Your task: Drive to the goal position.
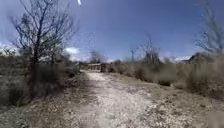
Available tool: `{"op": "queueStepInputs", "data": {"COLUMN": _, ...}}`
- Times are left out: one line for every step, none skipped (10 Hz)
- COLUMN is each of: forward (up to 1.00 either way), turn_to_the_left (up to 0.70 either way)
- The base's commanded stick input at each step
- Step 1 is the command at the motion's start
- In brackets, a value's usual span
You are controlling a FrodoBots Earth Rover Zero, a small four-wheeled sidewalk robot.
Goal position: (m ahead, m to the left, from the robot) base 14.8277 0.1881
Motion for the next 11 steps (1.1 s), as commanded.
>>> {"op": "queueStepInputs", "data": {"forward": 0.70, "turn_to_the_left": 0.00}}
{"op": "queueStepInputs", "data": {"forward": 0.70, "turn_to_the_left": 0.00}}
{"op": "queueStepInputs", "data": {"forward": 0.70, "turn_to_the_left": 0.00}}
{"op": "queueStepInputs", "data": {"forward": 0.70, "turn_to_the_left": 0.00}}
{"op": "queueStepInputs", "data": {"forward": 0.70, "turn_to_the_left": 0.00}}
{"op": "queueStepInputs", "data": {"forward": 0.70, "turn_to_the_left": 0.00}}
{"op": "queueStepInputs", "data": {"forward": 0.70, "turn_to_the_left": 0.00}}
{"op": "queueStepInputs", "data": {"forward": 0.70, "turn_to_the_left": 0.00}}
{"op": "queueStepInputs", "data": {"forward": 0.70, "turn_to_the_left": 0.00}}
{"op": "queueStepInputs", "data": {"forward": 0.70, "turn_to_the_left": 0.00}}
{"op": "queueStepInputs", "data": {"forward": 0.70, "turn_to_the_left": 0.00}}
